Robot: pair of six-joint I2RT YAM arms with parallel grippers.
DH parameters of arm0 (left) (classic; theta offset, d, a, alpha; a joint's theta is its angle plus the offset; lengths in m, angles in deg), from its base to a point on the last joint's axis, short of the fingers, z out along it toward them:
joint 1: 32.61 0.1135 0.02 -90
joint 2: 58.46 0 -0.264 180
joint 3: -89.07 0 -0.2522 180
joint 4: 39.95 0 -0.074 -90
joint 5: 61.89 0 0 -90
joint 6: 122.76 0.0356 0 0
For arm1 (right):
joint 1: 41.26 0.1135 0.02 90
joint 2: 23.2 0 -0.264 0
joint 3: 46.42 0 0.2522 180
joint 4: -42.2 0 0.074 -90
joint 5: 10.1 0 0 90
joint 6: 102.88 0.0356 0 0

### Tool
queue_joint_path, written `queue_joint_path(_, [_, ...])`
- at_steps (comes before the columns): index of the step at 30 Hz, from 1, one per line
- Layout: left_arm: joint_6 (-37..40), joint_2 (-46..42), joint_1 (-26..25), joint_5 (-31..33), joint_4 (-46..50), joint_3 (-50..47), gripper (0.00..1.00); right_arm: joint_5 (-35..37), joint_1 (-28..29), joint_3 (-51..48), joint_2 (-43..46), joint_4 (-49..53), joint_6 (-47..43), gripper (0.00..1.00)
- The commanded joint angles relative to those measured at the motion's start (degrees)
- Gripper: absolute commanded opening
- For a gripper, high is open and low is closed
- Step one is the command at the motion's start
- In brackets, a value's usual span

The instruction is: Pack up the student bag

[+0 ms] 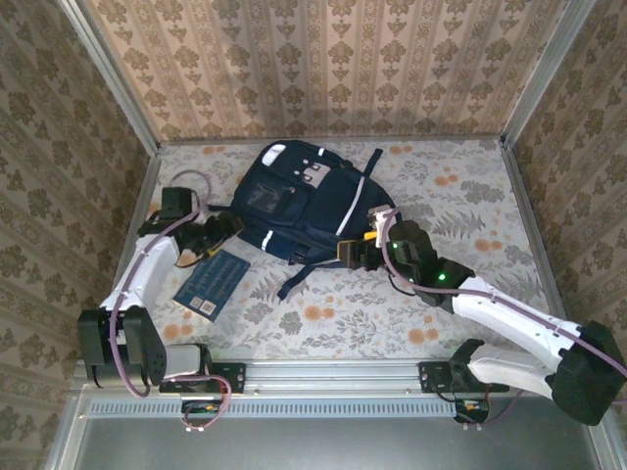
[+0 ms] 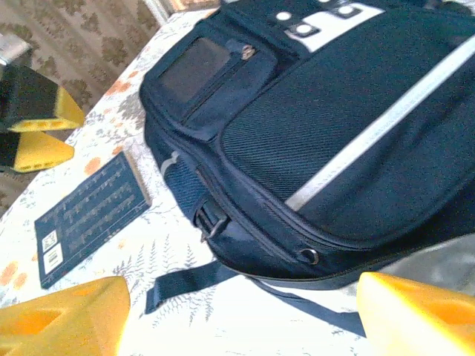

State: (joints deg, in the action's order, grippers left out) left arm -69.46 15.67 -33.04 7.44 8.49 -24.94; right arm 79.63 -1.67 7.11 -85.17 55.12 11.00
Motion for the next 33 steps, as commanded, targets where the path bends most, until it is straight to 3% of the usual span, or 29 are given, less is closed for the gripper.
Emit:
queue_joint_path(1, [-4.7, -0.1, 3.6, 10.5, 4.5, -0.2, 0.82, -2.1, 0.7, 2.1, -1.4, 0.7, -1.9, 0.81])
queue_joint_path(6, [-9.2, 4.5, 7.9, 18.5, 4.7, -1.7, 0.88, -5.0, 1.1, 2.2, -3.6, 0.3, -0.7, 0.81])
queue_joint_path(16, [-8.7, 17.5, 9.7, 20.1, 2.4, 3.7, 0.87, -10.8, 3.5, 4.4, -8.9, 1.5, -2.7, 0.81])
queue_joint_path(24, [-7.8, 21.8, 9.8, 13.8, 0.1, 1.1, 0.85, -14.5, 5.4, 6.0, -13.3, 0.4, -2.4, 0.81])
queue_joint_path(31, [-10.9, 12.0, 7.8, 4.8, -1.5, -9.1, 0.84, -18.4, 6.3, 11.1, -20.4, 5.0, -3.9, 0.81])
queue_joint_path(33, [-11.7, 8.0, 6.4, 3.3, -1.5, -12.0, 0.84, -22.6, 7.1, 14.7, -24.6, 7.9, -3.6, 0.82])
